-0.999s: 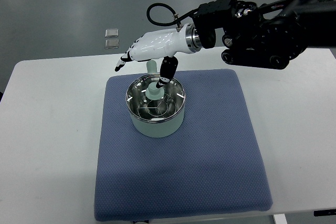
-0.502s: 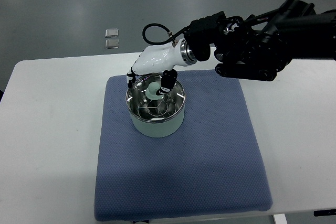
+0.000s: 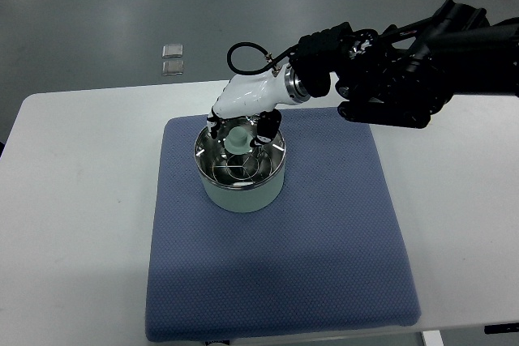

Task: Open lid and place right of pot
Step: 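Lower the right hand and pinch the green lid knob, then lift the glass lid off the pot with the right hand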

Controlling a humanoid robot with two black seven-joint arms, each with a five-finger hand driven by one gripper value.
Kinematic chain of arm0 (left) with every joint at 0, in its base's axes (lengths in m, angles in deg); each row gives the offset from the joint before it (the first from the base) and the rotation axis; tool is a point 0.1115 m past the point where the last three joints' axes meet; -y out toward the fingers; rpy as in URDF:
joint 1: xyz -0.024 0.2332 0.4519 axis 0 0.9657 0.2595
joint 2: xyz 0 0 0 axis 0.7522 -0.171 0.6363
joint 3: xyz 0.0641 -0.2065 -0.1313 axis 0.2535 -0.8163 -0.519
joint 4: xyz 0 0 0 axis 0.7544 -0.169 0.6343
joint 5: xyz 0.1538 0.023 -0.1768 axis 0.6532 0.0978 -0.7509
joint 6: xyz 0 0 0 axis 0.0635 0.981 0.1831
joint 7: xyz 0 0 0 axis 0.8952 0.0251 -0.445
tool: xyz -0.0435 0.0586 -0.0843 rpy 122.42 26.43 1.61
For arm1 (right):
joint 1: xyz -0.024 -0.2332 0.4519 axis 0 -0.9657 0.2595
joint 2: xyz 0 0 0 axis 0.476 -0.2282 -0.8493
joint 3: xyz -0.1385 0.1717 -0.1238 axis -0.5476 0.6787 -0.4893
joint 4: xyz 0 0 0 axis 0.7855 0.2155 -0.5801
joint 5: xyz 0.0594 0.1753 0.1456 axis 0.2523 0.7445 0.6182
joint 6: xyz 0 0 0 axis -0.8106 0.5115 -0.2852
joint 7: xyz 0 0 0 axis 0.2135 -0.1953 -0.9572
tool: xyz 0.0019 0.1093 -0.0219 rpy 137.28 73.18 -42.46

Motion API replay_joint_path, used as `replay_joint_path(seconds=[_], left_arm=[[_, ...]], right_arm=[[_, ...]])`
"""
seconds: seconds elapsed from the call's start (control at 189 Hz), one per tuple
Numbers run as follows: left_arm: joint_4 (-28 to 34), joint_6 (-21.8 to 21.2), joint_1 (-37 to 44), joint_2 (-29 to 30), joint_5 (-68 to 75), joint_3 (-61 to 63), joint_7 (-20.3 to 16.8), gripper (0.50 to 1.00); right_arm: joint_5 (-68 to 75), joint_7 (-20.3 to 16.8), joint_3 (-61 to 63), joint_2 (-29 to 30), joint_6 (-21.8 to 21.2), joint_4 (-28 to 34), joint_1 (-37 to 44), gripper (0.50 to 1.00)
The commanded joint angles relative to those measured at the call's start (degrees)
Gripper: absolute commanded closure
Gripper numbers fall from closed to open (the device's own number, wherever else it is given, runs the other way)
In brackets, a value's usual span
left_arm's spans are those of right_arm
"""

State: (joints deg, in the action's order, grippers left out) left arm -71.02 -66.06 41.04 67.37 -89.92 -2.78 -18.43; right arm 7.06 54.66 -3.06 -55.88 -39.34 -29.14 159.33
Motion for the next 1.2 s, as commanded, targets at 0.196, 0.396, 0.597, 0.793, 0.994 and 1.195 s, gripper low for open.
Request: replay_joint_path(seconds=[0.196, 0.396, 0.597, 0.793, 0.994, 1.195], left_arm=[[0.0, 0.0, 0.0, 0.0, 0.0, 0.0, 0.0, 0.5], [0.0, 0.0, 0.0, 0.0, -0.1, 0.0, 0.0, 0.5], [0.0, 0.0, 0.0, 0.0, 0.0, 0.0, 0.0, 0.5], [0.0, 0.0, 0.0, 0.0, -0.1, 0.0, 0.0, 0.5], [0.0, 0.0, 0.0, 0.0, 0.0, 0.0, 0.0, 0.5], [0.0, 0.0, 0.0, 0.0, 0.0, 0.0, 0.0, 0.5]], right_arm=[[0.0, -0.1, 0.0, -0.1, 0.0, -0.3, -0.4, 0.818], [0.0, -0.1, 0.0, -0.1, -0.1, -0.3, -0.3, 0.822], [0.0, -0.1, 0.0, -0.1, 0.0, -0.3, -0.3, 0.84], [0.0, 0.0, 0.0, -0.2, -0.1, -0.3, -0.2, 0.852], [0.0, 0.1, 0.0, -0.2, -0.2, -0.2, -0.2, 0.877], [0.1, 0.2, 0.0, -0.2, -0.3, 0.0, -0.3, 0.879]])
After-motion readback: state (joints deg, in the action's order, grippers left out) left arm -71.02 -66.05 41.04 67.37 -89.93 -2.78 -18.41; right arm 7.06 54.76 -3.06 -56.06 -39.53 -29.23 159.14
